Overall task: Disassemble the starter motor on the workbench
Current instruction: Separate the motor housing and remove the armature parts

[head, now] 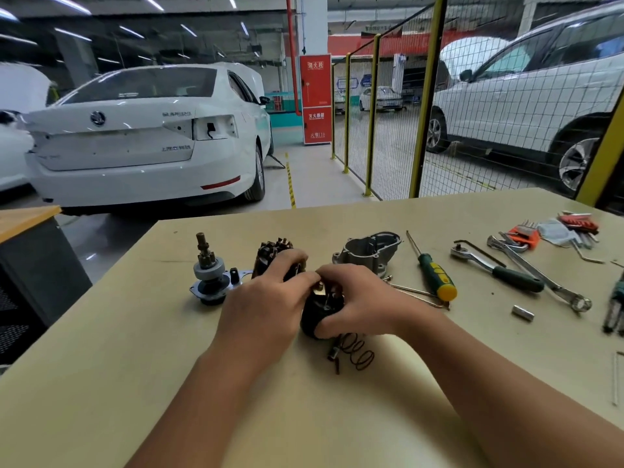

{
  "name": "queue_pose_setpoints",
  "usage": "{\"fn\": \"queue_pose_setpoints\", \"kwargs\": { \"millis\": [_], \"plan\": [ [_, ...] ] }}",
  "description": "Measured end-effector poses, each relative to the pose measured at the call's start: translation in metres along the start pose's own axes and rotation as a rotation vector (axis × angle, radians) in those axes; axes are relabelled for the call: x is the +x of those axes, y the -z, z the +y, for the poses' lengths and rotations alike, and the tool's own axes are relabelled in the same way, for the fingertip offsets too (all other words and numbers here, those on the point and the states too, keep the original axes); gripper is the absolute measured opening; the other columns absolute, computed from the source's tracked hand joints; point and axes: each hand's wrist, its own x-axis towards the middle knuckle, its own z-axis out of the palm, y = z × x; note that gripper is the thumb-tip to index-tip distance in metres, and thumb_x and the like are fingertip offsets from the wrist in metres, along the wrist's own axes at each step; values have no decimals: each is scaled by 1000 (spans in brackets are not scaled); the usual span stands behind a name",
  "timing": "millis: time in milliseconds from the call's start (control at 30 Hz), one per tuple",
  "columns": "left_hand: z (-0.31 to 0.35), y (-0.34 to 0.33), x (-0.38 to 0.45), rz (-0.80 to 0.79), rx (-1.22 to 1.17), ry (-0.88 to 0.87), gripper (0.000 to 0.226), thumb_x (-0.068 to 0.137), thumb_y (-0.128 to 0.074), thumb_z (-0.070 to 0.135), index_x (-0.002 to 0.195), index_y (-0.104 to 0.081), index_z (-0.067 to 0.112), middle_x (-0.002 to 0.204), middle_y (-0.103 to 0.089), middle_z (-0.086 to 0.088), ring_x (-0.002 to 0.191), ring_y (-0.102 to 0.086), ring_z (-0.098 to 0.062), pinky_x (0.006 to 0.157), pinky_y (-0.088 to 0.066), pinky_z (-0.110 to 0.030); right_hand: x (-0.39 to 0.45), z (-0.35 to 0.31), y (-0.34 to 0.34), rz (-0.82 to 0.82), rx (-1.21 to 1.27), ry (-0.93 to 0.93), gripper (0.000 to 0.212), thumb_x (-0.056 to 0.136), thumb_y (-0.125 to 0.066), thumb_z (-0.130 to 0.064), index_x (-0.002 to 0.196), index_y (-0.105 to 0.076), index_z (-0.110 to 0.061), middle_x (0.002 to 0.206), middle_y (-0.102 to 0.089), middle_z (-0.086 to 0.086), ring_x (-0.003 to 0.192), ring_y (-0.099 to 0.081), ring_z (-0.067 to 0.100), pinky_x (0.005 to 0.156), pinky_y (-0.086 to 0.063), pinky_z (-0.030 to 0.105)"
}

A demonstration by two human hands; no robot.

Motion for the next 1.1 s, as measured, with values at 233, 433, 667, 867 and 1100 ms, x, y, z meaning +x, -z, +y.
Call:
{"fn": "queue_pose_setpoints", "kwargs": {
  "millis": [233, 433, 667, 867, 1100],
  "plan": [
    [-5, 8, 22, 24, 250, -152, 21, 89, -71, 44, 95, -81, 26, 113, -68, 1, 105, -49, -30, 80, -40, -45, -1, 11, -11, 186, 35, -57, 55, 45, -81, -67, 85, -59, -36, 77, -61, -13, 71, -57, -1, 55, -42, 17],
    [-9, 27, 66, -567, 279, -106, 45, 93, -44, 70, 124, -67, 47, 141, -52, 24, 147, -27, -12, 116, -26, -57, -4, 18, -16, 243, 66, -68, 58, 41, -83, -64, 86, -64, -35, 78, -64, -13, 73, -60, -1, 56, -47, 18],
    [-8, 27, 81, -730, 164, -80, 29, 95, -60, 60, 114, -68, 40, 119, -59, 24, 129, -37, -7, 99, -36, -46, -6, 16, -20, 242, 99, -44, 63, 41, -86, -58, 96, -67, -35, 84, -66, -16, 77, -62, -3, 58, -46, 13],
    [-15, 24, 69, -575, 64, -119, 21, 94, -65, 54, 110, -69, 40, 108, -62, 24, 125, -43, -5, 101, -36, -45, -6, 17, -18, 223, 111, -51, 58, 40, -87, -59, 88, -63, -36, 82, -65, -14, 74, -62, 0, 58, -50, 18],
    [-23, 14, 60, -245, -289, -24, 21, 89, -64, 41, 99, -70, 24, 92, -67, 13, 91, -60, -17, 81, -53, -48, -9, 12, -22, 117, 113, 30, 56, 51, -87, -51, 101, -63, -44, 89, -67, -22, 84, -64, -4, 71, -56, 24]
  ]
}}
